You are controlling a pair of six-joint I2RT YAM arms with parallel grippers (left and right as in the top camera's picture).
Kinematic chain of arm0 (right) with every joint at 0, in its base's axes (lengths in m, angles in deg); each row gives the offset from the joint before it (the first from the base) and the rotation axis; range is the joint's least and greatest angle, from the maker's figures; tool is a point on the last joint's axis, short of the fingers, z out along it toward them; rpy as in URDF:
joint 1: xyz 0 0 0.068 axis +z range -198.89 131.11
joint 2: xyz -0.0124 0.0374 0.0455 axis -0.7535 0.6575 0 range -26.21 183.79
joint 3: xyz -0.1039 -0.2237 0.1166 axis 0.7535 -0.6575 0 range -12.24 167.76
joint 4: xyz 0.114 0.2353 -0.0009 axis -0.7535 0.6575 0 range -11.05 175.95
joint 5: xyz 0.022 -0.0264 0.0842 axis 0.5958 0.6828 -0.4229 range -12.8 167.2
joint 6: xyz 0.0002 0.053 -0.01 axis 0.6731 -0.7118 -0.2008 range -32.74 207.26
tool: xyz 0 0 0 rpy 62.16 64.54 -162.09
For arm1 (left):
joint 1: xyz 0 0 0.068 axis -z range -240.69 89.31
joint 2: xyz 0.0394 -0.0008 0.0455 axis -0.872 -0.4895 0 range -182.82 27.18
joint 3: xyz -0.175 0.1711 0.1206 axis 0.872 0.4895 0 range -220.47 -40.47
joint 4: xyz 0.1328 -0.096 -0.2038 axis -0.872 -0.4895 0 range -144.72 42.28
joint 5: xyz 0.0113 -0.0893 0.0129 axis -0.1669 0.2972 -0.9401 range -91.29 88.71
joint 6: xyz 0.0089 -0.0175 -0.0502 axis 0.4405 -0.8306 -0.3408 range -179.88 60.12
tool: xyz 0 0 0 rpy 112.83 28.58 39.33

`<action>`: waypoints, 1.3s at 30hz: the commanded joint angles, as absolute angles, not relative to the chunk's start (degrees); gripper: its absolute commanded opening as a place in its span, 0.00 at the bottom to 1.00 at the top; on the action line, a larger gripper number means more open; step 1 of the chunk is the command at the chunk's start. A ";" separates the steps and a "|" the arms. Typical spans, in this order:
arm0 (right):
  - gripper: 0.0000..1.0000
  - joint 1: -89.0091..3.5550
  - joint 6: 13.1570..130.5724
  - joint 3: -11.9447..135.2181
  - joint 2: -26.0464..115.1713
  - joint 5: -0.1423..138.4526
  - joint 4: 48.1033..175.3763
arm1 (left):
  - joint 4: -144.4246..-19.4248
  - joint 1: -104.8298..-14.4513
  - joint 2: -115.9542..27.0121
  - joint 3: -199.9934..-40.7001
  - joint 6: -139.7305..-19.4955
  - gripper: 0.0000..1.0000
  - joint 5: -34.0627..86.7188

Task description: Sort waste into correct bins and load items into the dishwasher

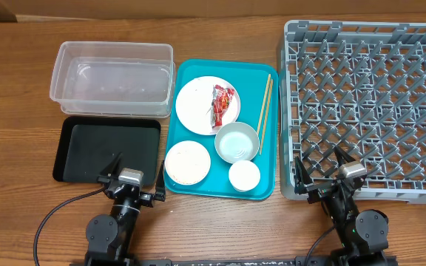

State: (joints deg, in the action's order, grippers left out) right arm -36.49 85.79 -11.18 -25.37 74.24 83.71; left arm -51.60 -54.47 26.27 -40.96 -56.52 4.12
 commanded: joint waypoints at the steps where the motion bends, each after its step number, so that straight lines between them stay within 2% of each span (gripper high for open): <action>1: 1.00 -36.60 85.81 -11.79 -26.05 74.08 83.38 | -51.69 -54.84 26.53 -40.74 -56.85 1.00 4.49; 32: 1.00 -36.60 85.90 -11.77 -26.05 74.17 83.25 | -49.08 -54.84 26.53 -40.74 -56.67 1.00 4.36; 35: 1.00 -36.60 85.61 -11.77 -26.05 75.05 81.44 | -47.62 -54.78 26.53 -40.74 -57.50 1.00 8.80; 39: 1.00 -36.55 84.00 -11.77 -26.05 70.24 81.35 | -45.85 -54.78 26.53 -40.74 -57.77 1.00 20.58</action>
